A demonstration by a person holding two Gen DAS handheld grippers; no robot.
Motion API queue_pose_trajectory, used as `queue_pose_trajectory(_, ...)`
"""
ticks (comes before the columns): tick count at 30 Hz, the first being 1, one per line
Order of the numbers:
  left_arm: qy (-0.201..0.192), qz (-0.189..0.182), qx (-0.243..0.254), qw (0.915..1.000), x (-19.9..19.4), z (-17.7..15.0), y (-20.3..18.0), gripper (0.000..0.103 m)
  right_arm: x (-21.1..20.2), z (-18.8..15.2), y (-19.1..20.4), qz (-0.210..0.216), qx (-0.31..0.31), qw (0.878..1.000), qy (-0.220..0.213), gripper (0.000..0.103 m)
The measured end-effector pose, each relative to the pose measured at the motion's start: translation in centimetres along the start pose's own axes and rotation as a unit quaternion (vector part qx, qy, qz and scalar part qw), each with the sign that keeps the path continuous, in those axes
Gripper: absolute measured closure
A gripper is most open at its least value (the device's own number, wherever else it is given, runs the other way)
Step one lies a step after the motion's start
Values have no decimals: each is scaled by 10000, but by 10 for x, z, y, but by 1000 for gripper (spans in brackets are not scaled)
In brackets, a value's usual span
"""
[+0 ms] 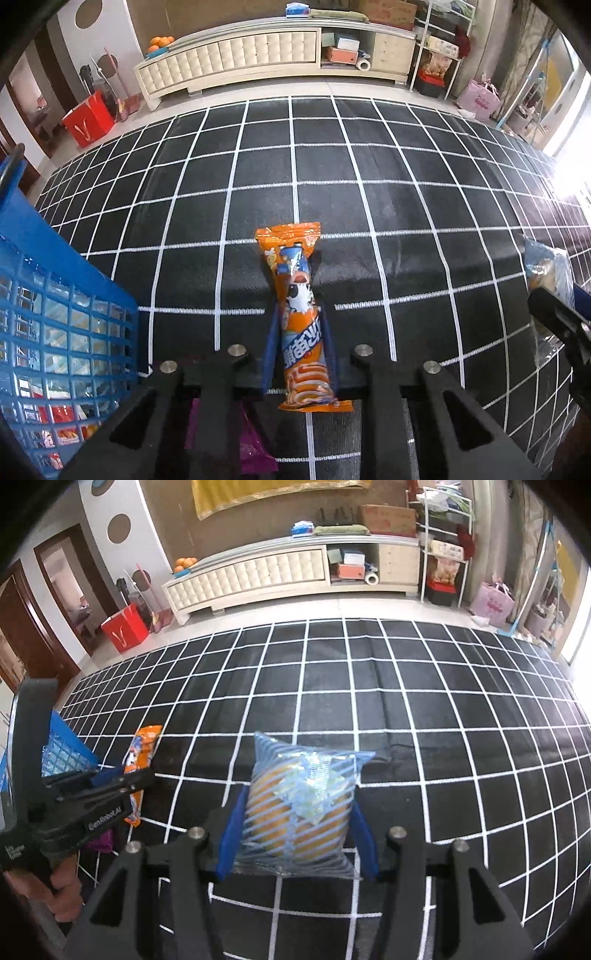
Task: Organize snacks
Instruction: 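Grasp the orange stick snack with the left gripper, then carry the orange snack and the cookie bag over the basket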
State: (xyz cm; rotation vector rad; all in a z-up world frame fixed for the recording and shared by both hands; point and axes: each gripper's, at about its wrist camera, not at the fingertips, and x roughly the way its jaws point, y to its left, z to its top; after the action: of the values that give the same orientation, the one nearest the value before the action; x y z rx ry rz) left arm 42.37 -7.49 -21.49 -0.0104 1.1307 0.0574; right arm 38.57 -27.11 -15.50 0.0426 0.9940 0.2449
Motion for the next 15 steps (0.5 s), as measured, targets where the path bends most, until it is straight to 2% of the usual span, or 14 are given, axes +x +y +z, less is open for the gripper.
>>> queue_pose_trajectory(5,13,-245,-296,9993,-12,-4,6,88,-5,3,8,-26,-6,10000,13,45)
queue_pose_trajectory(15,-607,-635,64,9961,-94,-27,-6,89,-60,-1,40,-30,-153,9997,-214,45)
